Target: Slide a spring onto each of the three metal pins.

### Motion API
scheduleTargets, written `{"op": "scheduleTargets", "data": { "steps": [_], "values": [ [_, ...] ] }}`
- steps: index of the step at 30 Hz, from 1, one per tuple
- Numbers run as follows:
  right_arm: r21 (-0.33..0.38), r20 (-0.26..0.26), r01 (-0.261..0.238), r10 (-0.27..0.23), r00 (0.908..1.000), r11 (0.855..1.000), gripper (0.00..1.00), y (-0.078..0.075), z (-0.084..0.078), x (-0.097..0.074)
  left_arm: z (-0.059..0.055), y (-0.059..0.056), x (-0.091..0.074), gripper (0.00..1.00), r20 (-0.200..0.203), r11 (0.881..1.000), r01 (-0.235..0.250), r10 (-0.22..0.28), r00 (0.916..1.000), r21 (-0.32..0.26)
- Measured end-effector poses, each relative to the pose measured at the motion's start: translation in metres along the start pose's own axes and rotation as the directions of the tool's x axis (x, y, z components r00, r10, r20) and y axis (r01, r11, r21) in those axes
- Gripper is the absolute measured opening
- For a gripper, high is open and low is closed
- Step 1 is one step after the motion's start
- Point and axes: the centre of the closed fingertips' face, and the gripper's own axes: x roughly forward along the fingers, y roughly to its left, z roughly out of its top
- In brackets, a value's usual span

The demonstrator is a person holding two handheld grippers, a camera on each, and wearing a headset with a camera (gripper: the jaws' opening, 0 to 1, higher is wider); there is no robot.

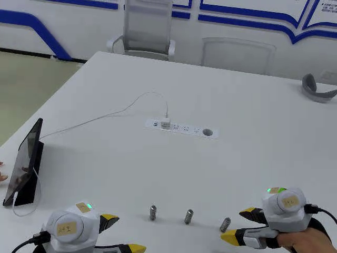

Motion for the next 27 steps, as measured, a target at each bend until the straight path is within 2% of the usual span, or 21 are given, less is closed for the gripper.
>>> {"op": "scheduleTargets", "data": {
  "steps": [8, 21, 27],
  "values": [
    [0.066, 0.06, 0.015, -0.019, 0.998, 0.998, 0.65, 0.01, -0.003, -0.006, 0.004, -0.003, 0.003, 0.64, 0.002, 1.0, 0.006, -0.006, 1.0, 0.004],
    [0.114, 0.118, 0.024, -0.038, 0.9923, 0.993, 0.73, 0.028, -0.009, -0.013, 0.004, -0.004, 0.006, 0.66, -0.004, 1.0, 0.014, -0.014, 0.9999, 0.006],
    [0.135, 0.124, 0.022, -0.039, 0.9915, 0.991, 0.76, 0.037, -0.016, -0.011, 0.004, -0.002, 0.006, 0.67, 0.002, 1.0, 0.011, -0.011, 0.9999, 0.006]
  ]
}}
